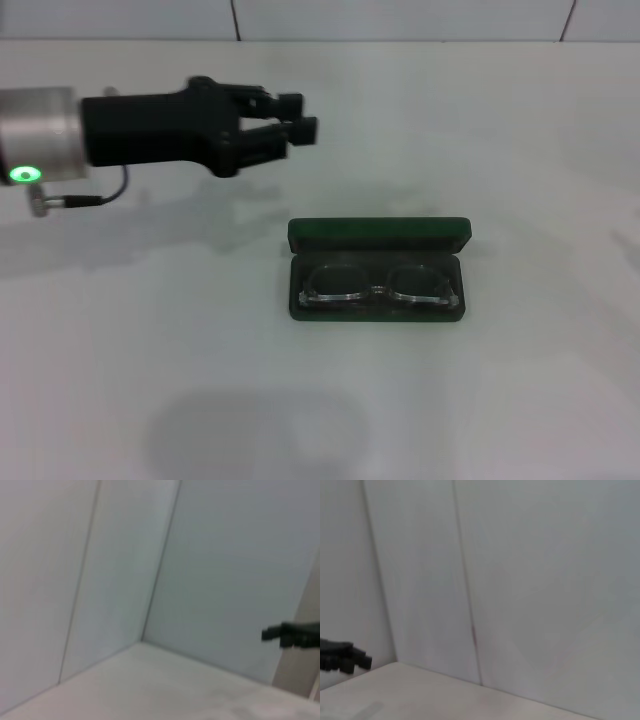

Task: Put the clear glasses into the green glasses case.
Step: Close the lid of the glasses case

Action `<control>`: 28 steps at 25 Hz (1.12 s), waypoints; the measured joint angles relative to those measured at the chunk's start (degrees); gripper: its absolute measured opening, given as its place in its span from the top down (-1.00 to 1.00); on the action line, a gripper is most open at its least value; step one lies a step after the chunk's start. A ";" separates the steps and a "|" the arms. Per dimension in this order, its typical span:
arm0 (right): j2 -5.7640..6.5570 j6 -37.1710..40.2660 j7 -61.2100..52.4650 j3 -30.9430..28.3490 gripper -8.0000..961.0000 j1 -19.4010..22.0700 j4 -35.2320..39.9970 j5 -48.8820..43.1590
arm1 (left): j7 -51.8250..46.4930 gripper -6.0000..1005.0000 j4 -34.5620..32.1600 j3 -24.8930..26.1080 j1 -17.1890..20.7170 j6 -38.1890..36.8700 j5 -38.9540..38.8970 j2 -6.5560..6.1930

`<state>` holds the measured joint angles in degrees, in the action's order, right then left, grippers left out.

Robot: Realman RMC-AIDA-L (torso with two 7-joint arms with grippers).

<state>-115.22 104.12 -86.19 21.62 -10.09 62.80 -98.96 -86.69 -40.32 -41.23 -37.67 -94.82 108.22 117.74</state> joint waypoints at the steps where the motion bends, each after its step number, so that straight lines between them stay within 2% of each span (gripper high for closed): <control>1: 0.06 0.07 0.71 -1.33 0.10 0.04 -1.12 -0.51 | -0.04 0.33 0.16 -1.53 -0.40 1.46 0.01 0.21; 2: 0.14 0.24 1.46 -3.01 0.10 0.05 -2.28 -1.27 | -0.03 0.32 0.29 -3.97 -0.90 3.69 0.04 0.66; 3: 0.20 0.31 1.82 -3.87 0.10 0.07 -2.78 -1.70 | -0.03 0.31 0.29 -3.97 -0.90 3.69 0.04 0.66; 5: 0.24 0.42 2.53 -5.51 0.10 0.11 -3.61 -2.66 | 0.37 0.29 0.33 -9.41 -1.90 8.18 -0.18 1.70; 11: 0.40 0.67 3.66 -7.39 0.09 0.30 -5.68 -3.80 | 0.53 0.25 0.70 -15.31 -2.69 11.94 -2.98 1.96; 16: 0.43 0.38 4.66 -7.46 0.09 -0.02 -7.32 -4.86 | 0.60 0.27 1.30 -16.01 -3.15 12.70 -4.34 1.97; 28: 0.44 -0.15 6.36 -7.00 0.08 -0.82 -10.36 -6.18 | 2.67 0.35 9.60 -18.38 -5.79 17.77 -5.21 2.03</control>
<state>-114.78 103.97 -79.83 14.63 -10.91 52.44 -105.14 -84.01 -30.72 -59.61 -43.46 -77.05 103.01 119.76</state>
